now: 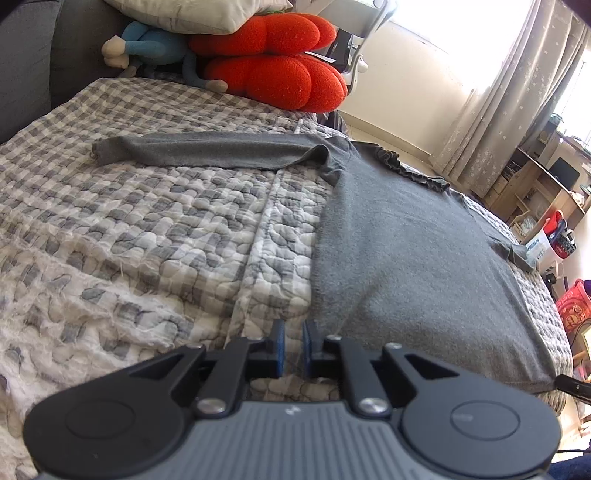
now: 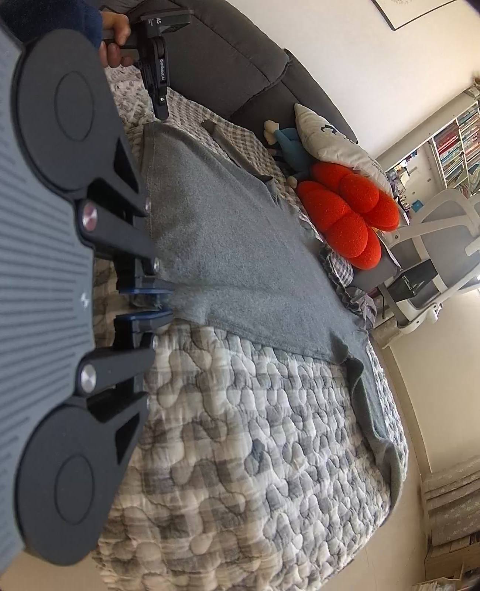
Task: Fold clothes
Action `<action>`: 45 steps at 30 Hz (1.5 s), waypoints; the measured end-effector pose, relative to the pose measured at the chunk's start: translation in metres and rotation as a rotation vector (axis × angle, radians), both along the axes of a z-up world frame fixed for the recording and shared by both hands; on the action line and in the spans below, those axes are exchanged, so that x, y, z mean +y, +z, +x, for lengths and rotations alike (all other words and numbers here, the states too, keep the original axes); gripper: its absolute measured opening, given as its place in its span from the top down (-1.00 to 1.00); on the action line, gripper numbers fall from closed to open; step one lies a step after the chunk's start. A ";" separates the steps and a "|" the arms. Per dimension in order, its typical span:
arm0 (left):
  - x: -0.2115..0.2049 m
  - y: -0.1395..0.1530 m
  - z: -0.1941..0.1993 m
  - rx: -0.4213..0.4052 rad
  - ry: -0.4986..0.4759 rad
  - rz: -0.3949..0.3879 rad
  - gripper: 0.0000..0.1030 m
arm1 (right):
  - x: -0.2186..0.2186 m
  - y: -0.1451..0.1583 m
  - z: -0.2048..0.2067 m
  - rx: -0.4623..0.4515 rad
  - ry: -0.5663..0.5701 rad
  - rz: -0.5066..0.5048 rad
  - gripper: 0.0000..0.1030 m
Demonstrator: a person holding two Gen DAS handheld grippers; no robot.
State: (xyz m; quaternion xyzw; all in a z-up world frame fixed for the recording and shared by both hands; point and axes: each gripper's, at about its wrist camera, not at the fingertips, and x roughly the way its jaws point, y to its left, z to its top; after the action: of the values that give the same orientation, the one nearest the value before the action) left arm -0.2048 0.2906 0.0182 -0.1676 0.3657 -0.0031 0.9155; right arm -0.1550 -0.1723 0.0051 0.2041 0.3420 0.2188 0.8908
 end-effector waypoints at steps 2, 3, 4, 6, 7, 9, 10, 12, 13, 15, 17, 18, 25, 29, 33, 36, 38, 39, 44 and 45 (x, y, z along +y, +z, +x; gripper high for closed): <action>0.002 0.009 0.009 -0.016 -0.008 0.004 0.70 | -0.010 0.009 0.006 -0.029 -0.023 -0.029 0.69; 0.002 0.014 0.015 -0.024 -0.015 0.007 0.56 | -0.015 0.013 0.011 -0.039 -0.029 -0.035 0.69; 0.001 0.019 0.023 -0.031 -0.023 0.011 0.48 | -0.019 0.017 0.020 -0.050 -0.040 -0.040 0.69; -0.004 0.028 0.043 -0.042 -0.047 0.019 0.19 | -0.024 0.025 0.040 -0.072 -0.056 -0.051 0.69; -0.007 0.033 0.055 -0.049 -0.071 0.019 0.10 | -0.026 0.029 0.052 -0.083 -0.063 -0.057 0.67; -0.017 0.042 0.089 -0.068 -0.151 0.011 -0.45 | -0.020 0.034 0.082 -0.103 -0.044 -0.081 0.48; -0.021 0.045 0.105 -0.074 -0.173 0.012 -0.56 | -0.016 0.036 0.098 -0.112 -0.031 -0.098 0.30; -0.032 0.049 0.137 -0.079 -0.194 0.053 -0.59 | -0.006 0.041 0.127 -0.135 -0.004 -0.137 0.22; -0.038 0.050 0.154 -0.080 -0.200 0.081 -0.59 | -0.001 0.043 0.141 -0.150 0.010 -0.158 0.22; -0.050 0.049 0.188 -0.074 -0.224 0.133 -0.60 | 0.009 0.045 0.170 -0.170 0.046 -0.201 0.19; -0.063 0.042 0.222 -0.039 -0.246 0.193 -0.60 | 0.020 0.044 0.203 -0.181 0.084 -0.259 0.19; -0.069 0.038 0.237 -0.022 -0.255 0.228 -0.60 | 0.026 0.042 0.218 -0.183 0.104 -0.291 0.19; -0.103 0.021 0.316 -0.017 -0.342 0.417 -0.60 | 0.066 0.023 0.303 -0.180 0.270 -0.476 0.11; -0.125 0.004 0.348 -0.009 -0.395 0.548 -0.60 | 0.084 0.011 0.340 -0.192 0.296 -0.547 0.05; -0.138 -0.004 0.367 -0.051 -0.399 0.608 -0.60 | 0.101 -0.001 0.363 -0.216 0.335 -0.594 0.05; -0.144 -0.006 0.379 -0.075 -0.402 0.610 -0.60 | 0.107 -0.002 0.376 -0.210 0.338 -0.550 0.05; -0.147 -0.007 0.386 -0.076 -0.408 0.610 -0.55 | 0.115 -0.002 0.380 -0.211 0.364 -0.558 0.05; -0.148 -0.007 0.387 -0.085 -0.414 0.601 -0.26 | 0.118 -0.001 0.380 -0.221 0.373 -0.572 0.05; -0.152 -0.008 0.393 -0.082 -0.424 0.547 0.84 | 0.122 0.002 0.385 -0.215 0.411 -0.543 0.80; -0.152 -0.009 0.393 -0.083 -0.425 0.545 0.94 | 0.122 0.001 0.386 -0.219 0.395 -0.544 0.92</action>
State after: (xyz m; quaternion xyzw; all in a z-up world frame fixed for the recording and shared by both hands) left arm 0.1883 0.1382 0.0092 0.1634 0.3425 -0.1027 0.9195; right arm 0.2310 -0.0505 0.0063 -0.1353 0.3230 0.3086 0.8844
